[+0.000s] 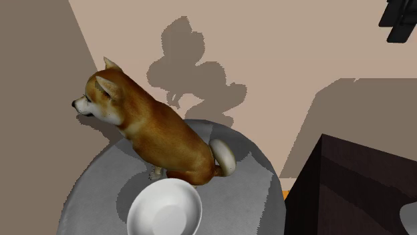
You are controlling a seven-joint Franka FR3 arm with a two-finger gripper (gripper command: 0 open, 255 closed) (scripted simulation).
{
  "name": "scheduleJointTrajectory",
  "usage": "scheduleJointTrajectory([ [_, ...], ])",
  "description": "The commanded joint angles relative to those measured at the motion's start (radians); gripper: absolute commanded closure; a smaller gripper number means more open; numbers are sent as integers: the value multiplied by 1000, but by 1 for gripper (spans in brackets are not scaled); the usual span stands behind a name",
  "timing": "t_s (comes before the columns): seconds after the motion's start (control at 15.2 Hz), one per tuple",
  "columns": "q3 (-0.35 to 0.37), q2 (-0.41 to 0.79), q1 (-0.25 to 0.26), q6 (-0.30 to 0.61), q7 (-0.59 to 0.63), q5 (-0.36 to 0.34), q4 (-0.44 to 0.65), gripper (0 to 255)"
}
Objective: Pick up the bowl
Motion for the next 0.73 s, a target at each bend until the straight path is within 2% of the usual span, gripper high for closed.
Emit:
scheduleJointTrajectory([
  [0.0, 0, 0, 0, 0, 0, 0, 0, 0],
  [0.66, 115, 243, 76, 265, 138, 97, -30, 0],
])
